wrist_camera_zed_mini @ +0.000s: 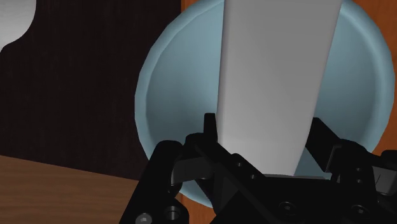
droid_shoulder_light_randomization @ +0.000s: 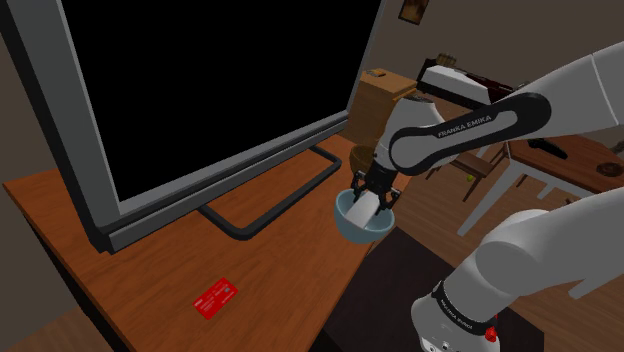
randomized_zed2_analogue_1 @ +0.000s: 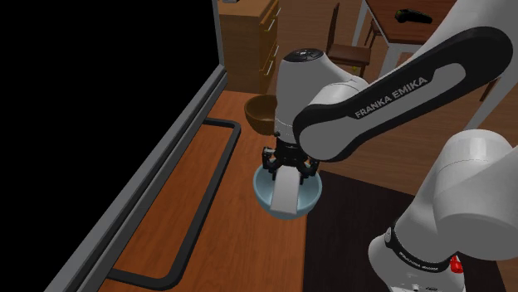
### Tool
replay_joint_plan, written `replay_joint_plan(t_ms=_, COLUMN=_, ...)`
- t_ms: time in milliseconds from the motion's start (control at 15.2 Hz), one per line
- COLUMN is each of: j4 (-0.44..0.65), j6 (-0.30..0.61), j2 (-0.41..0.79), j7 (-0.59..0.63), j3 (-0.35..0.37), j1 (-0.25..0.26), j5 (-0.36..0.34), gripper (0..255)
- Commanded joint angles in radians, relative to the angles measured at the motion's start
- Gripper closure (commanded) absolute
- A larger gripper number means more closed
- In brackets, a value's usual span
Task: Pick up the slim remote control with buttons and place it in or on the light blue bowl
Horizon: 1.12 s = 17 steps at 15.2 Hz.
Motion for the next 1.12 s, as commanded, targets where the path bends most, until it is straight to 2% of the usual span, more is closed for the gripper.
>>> replay_joint_plan(t_ms=0, j4=-0.002, j6=0.002, j2=0.002, j7=0.000, j3=0.000, j1=0.000, j5=0.000, gripper=255)
replay_joint_plan(t_ms=66, j4=-0.001, j6=0.002, j2=0.002, j7=0.000, j3=0.000, j1=0.000, j5=0.000, gripper=255)
replay_joint_plan(t_ms=132, j4=-0.002, j6=0.002, j2=0.002, j7=0.000, j3=0.000, j1=0.000, j5=0.000, gripper=0)
replay_joint_plan(t_ms=462, j4=-0.001, j6=0.002, j2=0.002, j7=0.000, j3=0.000, j1=0.000, j5=0.000, gripper=0)
replay_joint_plan(t_ms=726, j4=0.062, j6=-0.179, j2=-0.115, j7=0.000, j3=-0.007, j1=0.000, j5=-0.004, gripper=0)
replay_joint_plan(t_ms=1056, j4=0.062, j6=-0.179, j2=-0.115, j7=0.000, j3=-0.007, j1=0.000, j5=-0.004, gripper=0)
